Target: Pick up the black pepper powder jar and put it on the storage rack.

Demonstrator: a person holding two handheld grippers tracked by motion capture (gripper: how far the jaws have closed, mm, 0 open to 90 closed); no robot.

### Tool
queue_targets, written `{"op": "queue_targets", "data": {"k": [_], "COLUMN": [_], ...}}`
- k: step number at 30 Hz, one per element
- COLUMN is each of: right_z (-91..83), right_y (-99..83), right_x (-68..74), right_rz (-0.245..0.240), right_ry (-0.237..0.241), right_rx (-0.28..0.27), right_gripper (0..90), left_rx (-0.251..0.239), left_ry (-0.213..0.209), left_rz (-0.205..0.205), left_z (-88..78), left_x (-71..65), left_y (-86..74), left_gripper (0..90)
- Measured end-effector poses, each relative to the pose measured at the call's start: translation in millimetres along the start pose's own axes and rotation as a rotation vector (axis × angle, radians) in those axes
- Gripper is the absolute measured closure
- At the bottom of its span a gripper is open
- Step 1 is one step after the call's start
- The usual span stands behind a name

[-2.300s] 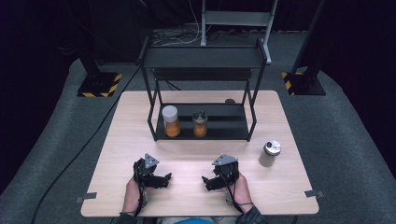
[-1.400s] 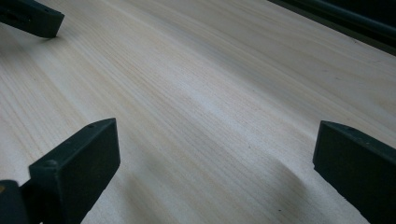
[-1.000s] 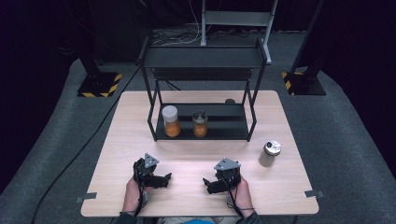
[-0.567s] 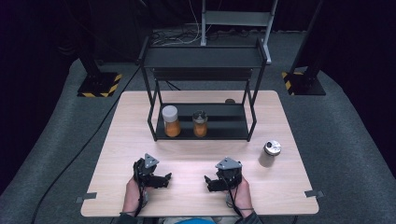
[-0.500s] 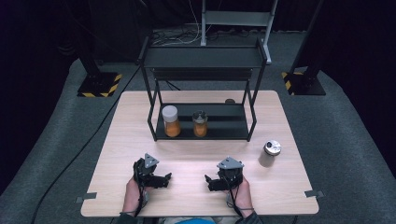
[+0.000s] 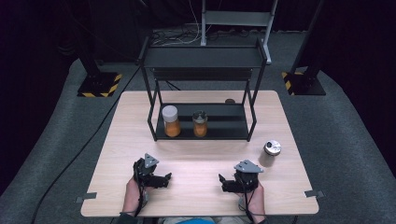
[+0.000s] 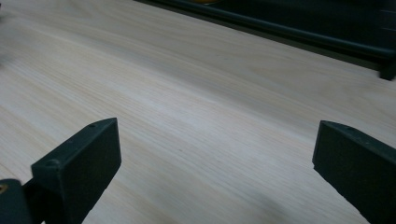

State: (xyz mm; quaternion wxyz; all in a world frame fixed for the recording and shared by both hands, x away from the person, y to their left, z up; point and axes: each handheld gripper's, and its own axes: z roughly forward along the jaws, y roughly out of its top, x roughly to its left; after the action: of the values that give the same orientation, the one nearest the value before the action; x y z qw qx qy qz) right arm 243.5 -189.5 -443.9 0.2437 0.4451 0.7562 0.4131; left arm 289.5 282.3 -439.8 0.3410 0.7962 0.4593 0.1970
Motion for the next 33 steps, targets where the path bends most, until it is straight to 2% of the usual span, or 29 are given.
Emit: {"op": "queue_targets", "data": {"k": [12,17,23,26,33], "right_z": [-34.7,-42.7,-43.7,-38.7,-29.7], "right_y": [-17.1,-21.2,-22.8,-22.9,-16.1], "right_x": [-12.2,-17.5,-22.7,-25.3,-45.6], "right_rz": [0.07,0.092,0.104,0.111,0.139], "right_ry": [-0.127,-0.175,-0.227,-0.267,-0.295], "right_rx": [-0.044,-0.053,-0.046,-0.023,-0.005], "right_gripper": [0.2,0.3,0.2,0.1,0.0], "left_rx": [0.0,0.001,0.0,0.001,0.001], "left_ry": [-0.001,-0.001,0.0,0.0,0.0], "left_rz": [-0.002,-0.001,-0.003,-0.003,-0.003], "left_z": [0.1,0.1,0.3,0.3,0.4], "left_x": [0.3,0.3,0.1,0.1,0.2], "left_y": [0.1,0.1,0.2,0.2,0.4], "left_gripper": [0.4,0.4,0.3,0.3,0.3]}}
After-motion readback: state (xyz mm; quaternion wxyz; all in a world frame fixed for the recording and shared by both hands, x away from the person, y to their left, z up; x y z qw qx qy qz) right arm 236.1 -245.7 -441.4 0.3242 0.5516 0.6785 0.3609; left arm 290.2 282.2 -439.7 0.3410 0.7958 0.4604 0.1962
